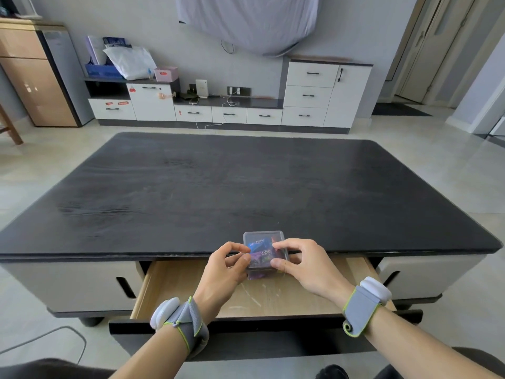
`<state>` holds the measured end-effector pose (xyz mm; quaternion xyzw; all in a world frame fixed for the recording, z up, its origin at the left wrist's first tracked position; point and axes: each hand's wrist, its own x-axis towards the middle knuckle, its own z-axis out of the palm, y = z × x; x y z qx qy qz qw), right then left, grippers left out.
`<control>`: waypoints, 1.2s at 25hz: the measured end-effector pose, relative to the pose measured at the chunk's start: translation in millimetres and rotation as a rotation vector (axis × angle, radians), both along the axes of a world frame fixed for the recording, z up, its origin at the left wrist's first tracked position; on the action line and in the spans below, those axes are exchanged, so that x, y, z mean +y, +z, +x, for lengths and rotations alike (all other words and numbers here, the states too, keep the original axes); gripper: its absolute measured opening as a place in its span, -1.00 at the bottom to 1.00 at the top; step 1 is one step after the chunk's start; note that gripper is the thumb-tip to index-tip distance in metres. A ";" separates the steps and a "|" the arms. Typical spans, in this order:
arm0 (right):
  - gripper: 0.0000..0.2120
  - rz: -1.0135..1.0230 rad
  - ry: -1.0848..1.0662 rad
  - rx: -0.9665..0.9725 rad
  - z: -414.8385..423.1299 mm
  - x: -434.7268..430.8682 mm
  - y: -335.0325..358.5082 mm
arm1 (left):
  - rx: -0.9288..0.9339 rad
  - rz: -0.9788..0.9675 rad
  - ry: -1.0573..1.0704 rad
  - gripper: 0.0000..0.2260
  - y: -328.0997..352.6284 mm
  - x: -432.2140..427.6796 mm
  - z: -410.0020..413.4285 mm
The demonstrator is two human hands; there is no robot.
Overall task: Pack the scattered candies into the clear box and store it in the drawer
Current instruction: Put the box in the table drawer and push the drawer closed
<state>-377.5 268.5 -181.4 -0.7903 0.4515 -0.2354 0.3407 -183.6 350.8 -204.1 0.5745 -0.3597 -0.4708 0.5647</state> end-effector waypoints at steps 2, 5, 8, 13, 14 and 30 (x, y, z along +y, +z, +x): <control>-0.66 -0.010 0.018 0.023 -1.5 7.3 -2.7 | -0.013 0.020 0.006 -0.92 -4.1 5.0 1.1; -0.67 0.008 0.033 0.031 -1.7 17.9 -8.5 | -0.050 0.057 0.003 -0.89 -11.7 13.3 1.6; -0.67 0.030 0.027 0.058 -1.4 24.7 -17.5 | -0.092 0.103 -0.013 -0.86 -22.3 19.1 2.3; -0.67 0.091 0.028 0.098 -1.4 27.7 -38.8 | -0.148 0.169 -0.050 -0.89 -42.1 19.5 6.0; -0.68 0.099 0.033 0.105 -1.1 26.2 -42.9 | -0.152 0.180 -0.054 -0.89 -45.7 18.7 6.9; -0.67 0.340 0.164 0.293 4.5 -22.6 -84.6 | -0.473 0.429 -0.368 -0.76 -74.2 -28.9 11.4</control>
